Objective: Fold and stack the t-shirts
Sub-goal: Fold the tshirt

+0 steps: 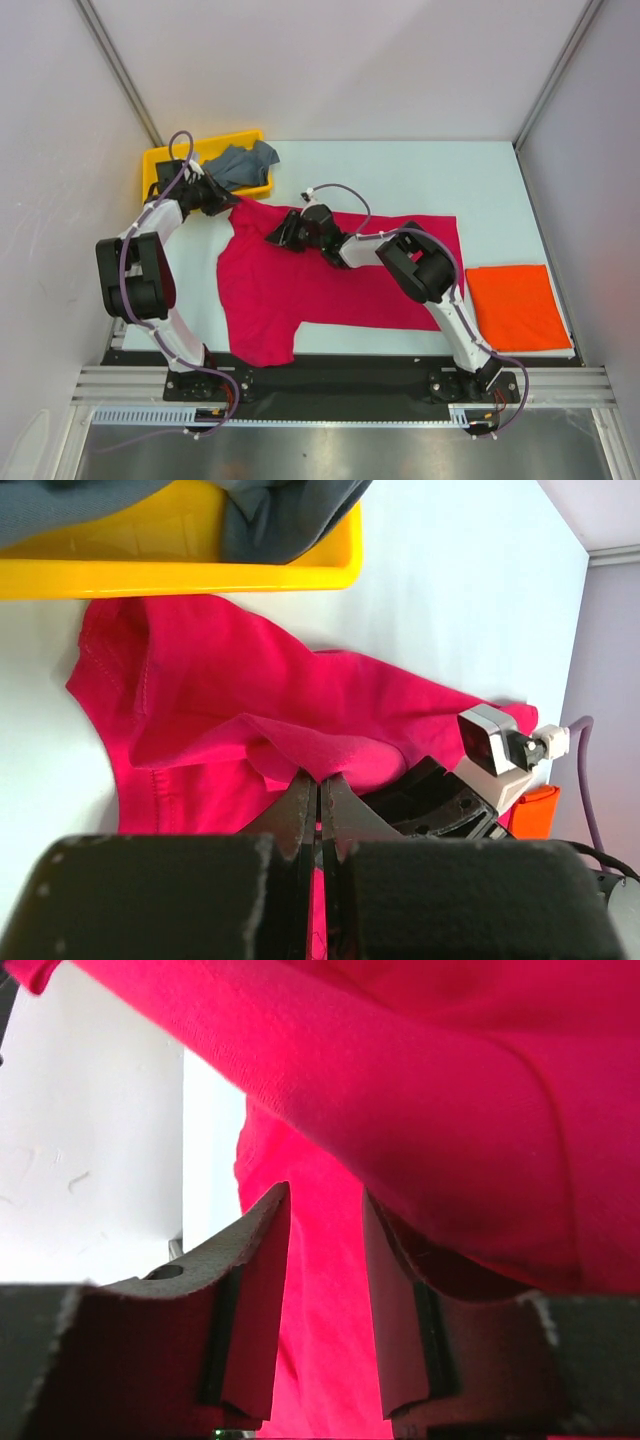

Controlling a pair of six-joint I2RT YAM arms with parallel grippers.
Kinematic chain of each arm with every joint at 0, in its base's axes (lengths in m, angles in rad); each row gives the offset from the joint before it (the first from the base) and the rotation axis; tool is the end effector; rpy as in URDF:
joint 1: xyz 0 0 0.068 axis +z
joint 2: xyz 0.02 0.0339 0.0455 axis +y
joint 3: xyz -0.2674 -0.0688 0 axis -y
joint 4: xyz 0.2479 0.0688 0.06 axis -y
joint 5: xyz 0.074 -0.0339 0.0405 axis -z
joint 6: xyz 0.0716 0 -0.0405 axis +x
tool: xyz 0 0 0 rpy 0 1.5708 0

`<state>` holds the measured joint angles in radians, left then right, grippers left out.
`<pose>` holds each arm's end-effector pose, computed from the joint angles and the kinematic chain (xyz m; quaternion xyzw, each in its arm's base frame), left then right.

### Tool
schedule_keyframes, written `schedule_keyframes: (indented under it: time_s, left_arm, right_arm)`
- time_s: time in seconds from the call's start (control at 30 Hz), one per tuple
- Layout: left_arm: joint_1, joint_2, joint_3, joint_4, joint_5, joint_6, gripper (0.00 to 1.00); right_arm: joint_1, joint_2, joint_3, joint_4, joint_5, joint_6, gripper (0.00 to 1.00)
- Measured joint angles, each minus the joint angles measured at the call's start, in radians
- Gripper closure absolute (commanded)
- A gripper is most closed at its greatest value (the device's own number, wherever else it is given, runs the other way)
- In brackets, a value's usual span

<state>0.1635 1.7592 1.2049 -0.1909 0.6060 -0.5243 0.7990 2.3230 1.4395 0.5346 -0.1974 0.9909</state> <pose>0.4113 0.0265 0.2066 -0.1821 0.8634 -0.3376 0.3276 0.3679 0.3981 0.1059 0.0218 0.8168 0.4959 0.2941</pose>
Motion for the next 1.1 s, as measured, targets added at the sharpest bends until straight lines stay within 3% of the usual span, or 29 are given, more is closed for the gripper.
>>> schedule_keyframes:
  time_s: [0.7,0.9,1.03,1.1]
  left_arm:
    - [-0.008,0.002,-0.018,0.027,0.0,-0.019,1.0]
    - [-0.017,-0.005,-0.043,0.049,0.0,-0.029,1.0]
    - [-0.017,-0.007,-0.06,0.053,0.0,-0.036,1.0]
    - [-0.017,-0.007,-0.063,0.053,0.0,-0.036,1.0]
  right_arm:
    - [0.008,0.089,0.158,-0.101,0.132,-0.008,0.59]
    - [0.021,0.108,0.224,-0.184,0.185,-0.008,0.74]
    - [0.028,0.108,0.227,-0.219,0.204,-0.004,0.97]
    - [0.029,0.108,0.227,-0.227,0.207,-0.008,1.0]
